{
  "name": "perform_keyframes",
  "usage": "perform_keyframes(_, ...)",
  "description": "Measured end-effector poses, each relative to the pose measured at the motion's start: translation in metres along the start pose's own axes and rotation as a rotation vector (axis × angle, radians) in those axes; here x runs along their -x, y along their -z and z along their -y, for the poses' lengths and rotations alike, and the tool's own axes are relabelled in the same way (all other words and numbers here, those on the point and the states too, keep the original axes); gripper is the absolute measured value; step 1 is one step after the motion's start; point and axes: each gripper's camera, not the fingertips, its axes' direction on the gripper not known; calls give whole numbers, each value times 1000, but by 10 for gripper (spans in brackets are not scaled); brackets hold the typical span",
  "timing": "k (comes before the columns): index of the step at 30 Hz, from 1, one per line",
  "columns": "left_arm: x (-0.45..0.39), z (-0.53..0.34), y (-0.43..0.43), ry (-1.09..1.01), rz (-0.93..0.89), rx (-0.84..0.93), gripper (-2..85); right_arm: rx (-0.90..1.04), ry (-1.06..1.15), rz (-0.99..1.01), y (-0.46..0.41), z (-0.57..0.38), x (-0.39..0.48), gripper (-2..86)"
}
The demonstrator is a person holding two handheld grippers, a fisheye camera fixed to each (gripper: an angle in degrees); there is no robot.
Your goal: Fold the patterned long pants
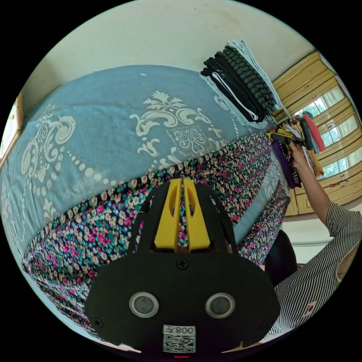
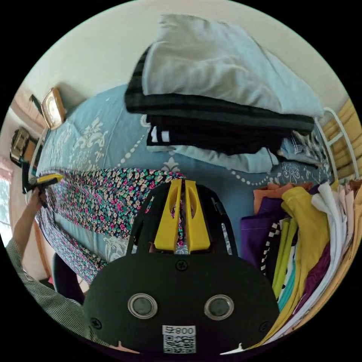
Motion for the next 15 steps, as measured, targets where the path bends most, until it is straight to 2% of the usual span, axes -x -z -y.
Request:
perform_keyframes(6,6,0,-15,35,30,27,5,17,-107,1,-2,-26,-31,8)
perform_keyframes(10,8,-14,-6,53,103,-49,3,-3,-107,14,7,-52,-34,10)
perform_keyframes(12,16,-17,-10,83,108,-13,2,-35,-110,32,19,-72,-31,9)
perform_keyframes(15,20,-30,-2,129,71,-66,2,-61,-84,57,34,-99,-23,5)
